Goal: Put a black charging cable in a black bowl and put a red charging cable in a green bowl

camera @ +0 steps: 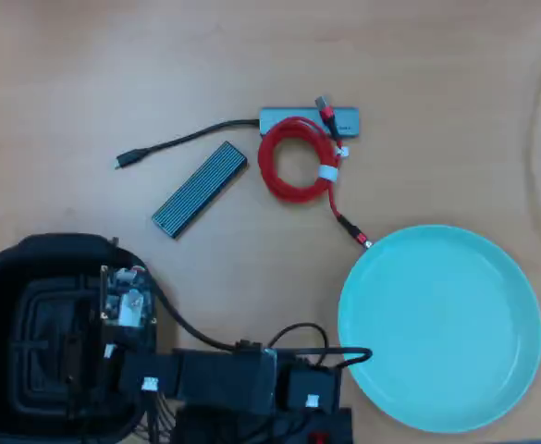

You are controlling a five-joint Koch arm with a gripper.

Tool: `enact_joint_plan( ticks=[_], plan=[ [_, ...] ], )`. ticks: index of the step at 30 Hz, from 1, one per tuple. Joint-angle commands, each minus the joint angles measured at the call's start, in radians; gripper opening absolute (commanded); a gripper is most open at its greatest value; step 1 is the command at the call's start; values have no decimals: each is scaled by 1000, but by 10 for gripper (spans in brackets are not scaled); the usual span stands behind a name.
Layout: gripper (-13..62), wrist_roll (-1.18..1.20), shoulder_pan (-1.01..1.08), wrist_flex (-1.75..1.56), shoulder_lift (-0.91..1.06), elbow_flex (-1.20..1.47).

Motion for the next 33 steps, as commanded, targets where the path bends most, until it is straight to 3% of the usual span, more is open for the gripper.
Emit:
enact_joint_plan(
  ticks=[1, 5, 13, 17, 25, 33],
  plan=[
    [-39, -164, -11, -110, 44, -43],
    [70, -155, 2, -104, 44, -51],
    [416, -43, 6, 38, 38, -147],
    [532, -41, 38, 66, 38, -172],
    [537, -52, 170, 57, 40, -184],
    [519, -41, 549, 64, 35, -133]
  ],
)
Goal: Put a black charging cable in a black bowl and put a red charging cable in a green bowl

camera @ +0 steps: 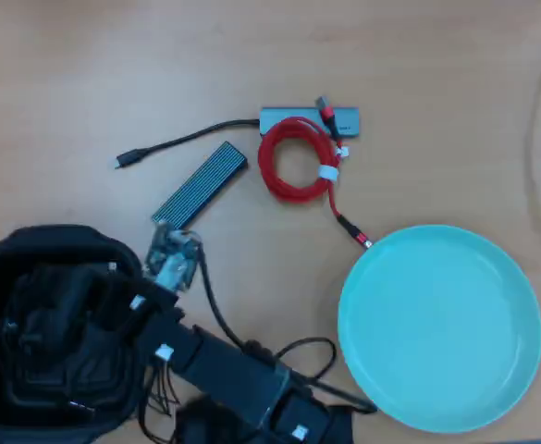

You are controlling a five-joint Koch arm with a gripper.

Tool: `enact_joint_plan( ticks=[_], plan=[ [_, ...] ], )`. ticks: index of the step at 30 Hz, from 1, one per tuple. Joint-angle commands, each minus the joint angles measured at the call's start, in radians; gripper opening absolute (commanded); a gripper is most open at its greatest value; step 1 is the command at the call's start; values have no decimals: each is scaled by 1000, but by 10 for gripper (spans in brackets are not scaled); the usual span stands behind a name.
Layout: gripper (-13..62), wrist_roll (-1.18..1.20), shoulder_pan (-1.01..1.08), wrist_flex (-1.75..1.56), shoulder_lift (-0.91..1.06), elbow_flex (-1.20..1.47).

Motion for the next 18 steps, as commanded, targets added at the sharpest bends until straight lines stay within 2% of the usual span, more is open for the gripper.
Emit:
enact_joint_plan(
  ticks=[1, 5, 7, 13, 18],
  plan=[
    [519, 11, 140, -12, 26, -5],
    [518, 6, 506, -37, 15, 92],
    [518, 11, 629, -84, -61, 114],
    [518, 32, 775, -112, -308, 49],
    [518, 164, 891, -109, -431, 15]
  ],
)
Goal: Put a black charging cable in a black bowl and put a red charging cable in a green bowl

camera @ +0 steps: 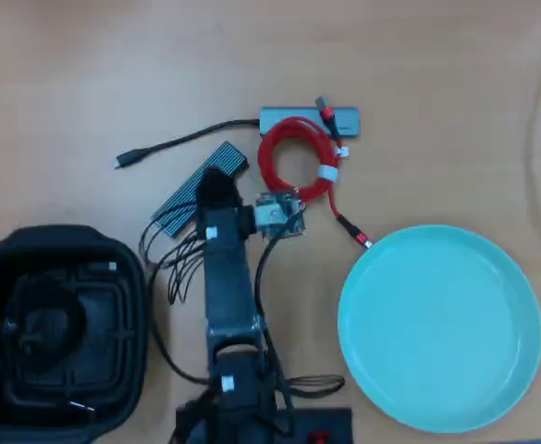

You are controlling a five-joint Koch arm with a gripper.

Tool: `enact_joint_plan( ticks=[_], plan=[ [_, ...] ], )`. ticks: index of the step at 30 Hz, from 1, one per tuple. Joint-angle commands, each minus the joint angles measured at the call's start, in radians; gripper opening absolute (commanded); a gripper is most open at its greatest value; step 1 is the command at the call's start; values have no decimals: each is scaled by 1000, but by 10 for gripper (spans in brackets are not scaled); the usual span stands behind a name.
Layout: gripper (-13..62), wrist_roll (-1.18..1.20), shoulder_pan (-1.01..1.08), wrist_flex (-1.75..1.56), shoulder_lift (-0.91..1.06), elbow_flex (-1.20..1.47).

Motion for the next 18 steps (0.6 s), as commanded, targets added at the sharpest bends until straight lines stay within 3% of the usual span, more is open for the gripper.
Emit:
enact_joint_plan(
  ticks=[1, 9, 18],
  plan=[
    [518, 89, 38, -43, -9, -112],
    [518, 186, 176, -43, -43, -212],
    [518, 397, 230, -38, -252, -345]
  ],
)
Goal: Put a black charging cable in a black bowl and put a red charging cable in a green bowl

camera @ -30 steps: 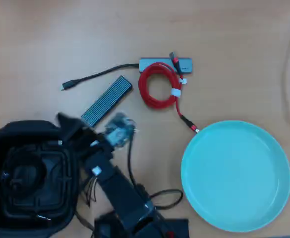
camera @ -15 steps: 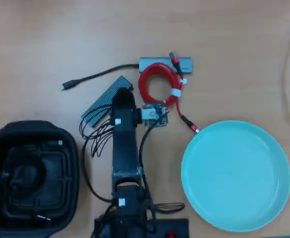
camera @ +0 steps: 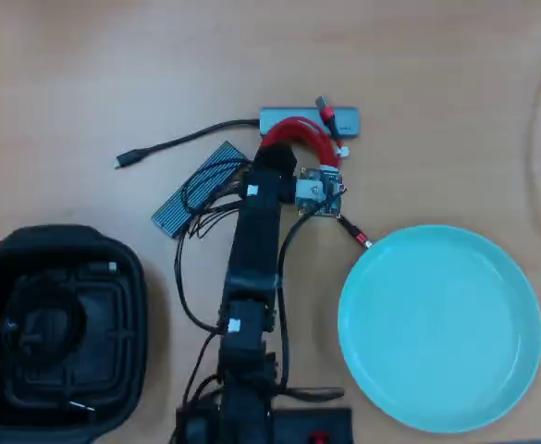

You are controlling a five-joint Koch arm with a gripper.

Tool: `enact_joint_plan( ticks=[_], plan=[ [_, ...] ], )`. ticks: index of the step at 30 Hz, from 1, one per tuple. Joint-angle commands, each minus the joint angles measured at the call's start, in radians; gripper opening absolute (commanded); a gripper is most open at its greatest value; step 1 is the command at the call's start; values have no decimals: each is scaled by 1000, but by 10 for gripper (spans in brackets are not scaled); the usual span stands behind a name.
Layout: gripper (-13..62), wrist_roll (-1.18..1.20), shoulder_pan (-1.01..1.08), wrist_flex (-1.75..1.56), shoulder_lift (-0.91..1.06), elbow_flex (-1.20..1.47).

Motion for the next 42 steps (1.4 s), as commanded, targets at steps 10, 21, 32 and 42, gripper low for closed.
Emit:
enact_joint_plan(
  ticks=[10, 21, 32, 42],
  plan=[
    [518, 261, 8, 26, -31, -71],
    [518, 259, -29, 21, -146, -78],
    [519, 255, -54, 17, -199, -115],
    [456, 258, -51, 25, -201, -110]
  ],
)
